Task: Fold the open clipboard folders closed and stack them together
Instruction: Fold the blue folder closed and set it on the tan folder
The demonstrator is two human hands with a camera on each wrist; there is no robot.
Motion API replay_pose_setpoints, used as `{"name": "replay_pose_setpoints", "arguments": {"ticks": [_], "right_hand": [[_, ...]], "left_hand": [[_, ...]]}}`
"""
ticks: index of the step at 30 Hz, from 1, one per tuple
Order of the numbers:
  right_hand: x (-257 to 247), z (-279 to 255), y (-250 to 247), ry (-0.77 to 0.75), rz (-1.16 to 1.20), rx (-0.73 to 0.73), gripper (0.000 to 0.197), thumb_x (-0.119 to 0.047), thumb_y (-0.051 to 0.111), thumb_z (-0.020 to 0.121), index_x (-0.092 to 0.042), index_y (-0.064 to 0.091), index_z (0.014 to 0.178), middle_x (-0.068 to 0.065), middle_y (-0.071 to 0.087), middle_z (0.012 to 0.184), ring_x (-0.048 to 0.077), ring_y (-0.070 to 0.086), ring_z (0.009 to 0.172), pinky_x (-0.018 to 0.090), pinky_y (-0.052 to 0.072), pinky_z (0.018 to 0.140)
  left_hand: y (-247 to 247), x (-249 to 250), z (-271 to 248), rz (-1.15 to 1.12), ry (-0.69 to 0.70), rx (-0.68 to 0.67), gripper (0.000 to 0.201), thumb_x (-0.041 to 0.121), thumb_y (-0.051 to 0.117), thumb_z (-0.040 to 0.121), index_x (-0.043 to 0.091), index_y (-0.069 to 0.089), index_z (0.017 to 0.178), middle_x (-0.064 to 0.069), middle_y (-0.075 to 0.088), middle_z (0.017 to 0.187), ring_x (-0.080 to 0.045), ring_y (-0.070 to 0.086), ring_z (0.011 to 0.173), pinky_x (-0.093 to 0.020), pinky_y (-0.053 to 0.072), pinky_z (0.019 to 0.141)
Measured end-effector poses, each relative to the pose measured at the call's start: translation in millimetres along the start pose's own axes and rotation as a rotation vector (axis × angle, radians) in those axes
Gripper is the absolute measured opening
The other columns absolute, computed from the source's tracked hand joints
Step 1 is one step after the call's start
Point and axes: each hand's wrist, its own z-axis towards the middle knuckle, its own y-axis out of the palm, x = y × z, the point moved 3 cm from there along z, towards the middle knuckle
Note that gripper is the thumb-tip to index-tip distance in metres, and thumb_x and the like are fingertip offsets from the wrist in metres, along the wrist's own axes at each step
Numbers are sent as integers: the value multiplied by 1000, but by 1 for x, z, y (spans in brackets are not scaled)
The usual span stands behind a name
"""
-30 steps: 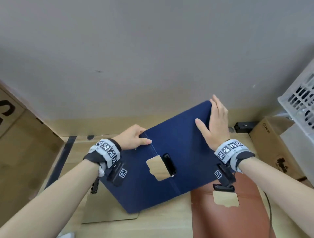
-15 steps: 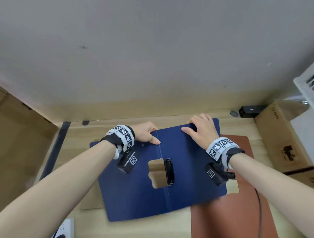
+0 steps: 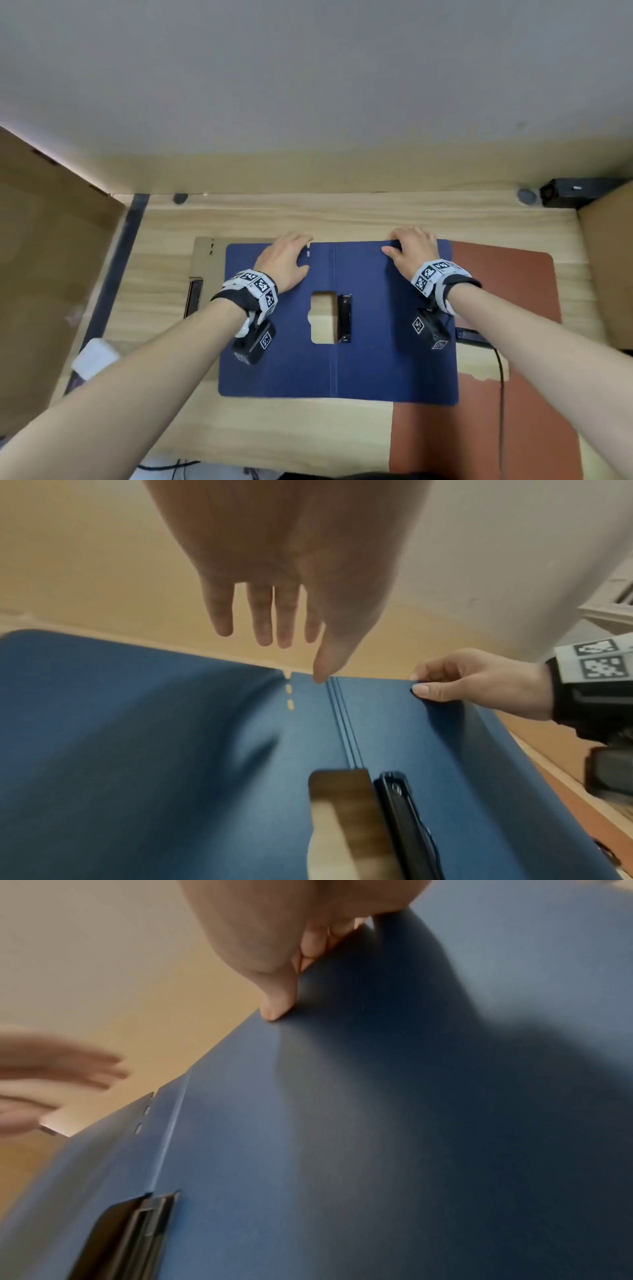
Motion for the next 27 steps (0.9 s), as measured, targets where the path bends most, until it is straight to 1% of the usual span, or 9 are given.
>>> {"name": "replay_pose_setpoints", "arguments": {"ticks": [3, 5, 9, 12, 16, 21, 23, 25, 27], "right_hand": [[5, 16, 17, 24, -33, -102, 11, -25, 60, 85, -22, 67, 94, 0, 66, 105, 28, 52, 108, 40, 37, 92], [8, 18, 26, 35, -49, -164, 20, -18, 58, 82, -23, 67, 100, 4, 64, 111, 30, 50, 110, 39, 41, 92], [6, 4, 40, 21, -38, -184, 36, -15, 60, 84, -18, 59, 119, 6, 55, 125, 29, 42, 121, 42, 40, 101], [4, -20, 49, 1, -9, -239, 42, -13, 58, 85, -18, 54, 127, 6, 50, 132, 28, 38, 126, 45, 40, 104], [1, -60, 63, -6, -39, -337, 53, -14, 57, 85, -19, 48, 137, 4, 41, 146, 27, 33, 135, 42, 37, 109], [-5, -108, 79, 2, -96, -425, 63, -17, 52, 88, -20, 31, 148, -2, 17, 161, 22, 22, 145, 40, 38, 110], [-9, -120, 87, -12, -115, -430, 66, -15, 49, 90, -16, 24, 151, 0, 7, 163, 22, 14, 149, 35, 29, 115], [-12, -124, 94, -5, -121, -451, 68, -14, 47, 90, -14, 18, 152, 3, -1, 164, 23, 6, 151, 32, 19, 120], [-14, -122, 98, 15, -116, -464, 68, -13, 45, 91, -13, 16, 153, 4, -3, 163, 24, 3, 151, 33, 17, 121]], "left_hand": [[30, -31, -28, -49, -147, -87, 62, 24, 59, 89, 21, 37, 147, 2, 40, 149, -23, 39, 136, -40, 41, 106], [48, -52, -50, -82, -241, -105, 60, 25, 58, 91, 20, 36, 147, 1, 39, 150, -22, 39, 137, -38, 38, 108], [77, -95, -87, -174, -435, -54, 59, 21, 62, 88, 10, 42, 143, -8, 44, 144, -26, 46, 132, -37, 38, 110], [89, -119, -109, -159, -570, -16, 58, 23, 66, 86, 5, 46, 137, -12, 45, 137, -31, 46, 128, -41, 40, 106], [95, -136, -120, -188, -678, 19, 48, 26, 71, 76, 1, 53, 114, -19, 48, 122, -39, 51, 115, -44, 43, 101], [97, -134, -113, -357, -763, 66, 58, 30, 72, 74, 4, 55, 124, -20, 52, 127, -38, 53, 117, -40, 45, 101], [100, -138, -108, -429, -790, 92, 53, 34, 70, 69, 6, 62, 113, -18, 60, 118, -37, 57, 110, -40, 49, 96], [104, -146, -104, -529, -826, 117, 48, 40, 66, 59, 11, 68, 96, -13, 68, 103, -35, 63, 98, -42, 54, 89], [101, -149, -106, -669, -862, 142, 36, 37, 65, 55, 13, 70, 82, -9, 71, 91, -33, 67, 86, -43, 57, 84]]}}
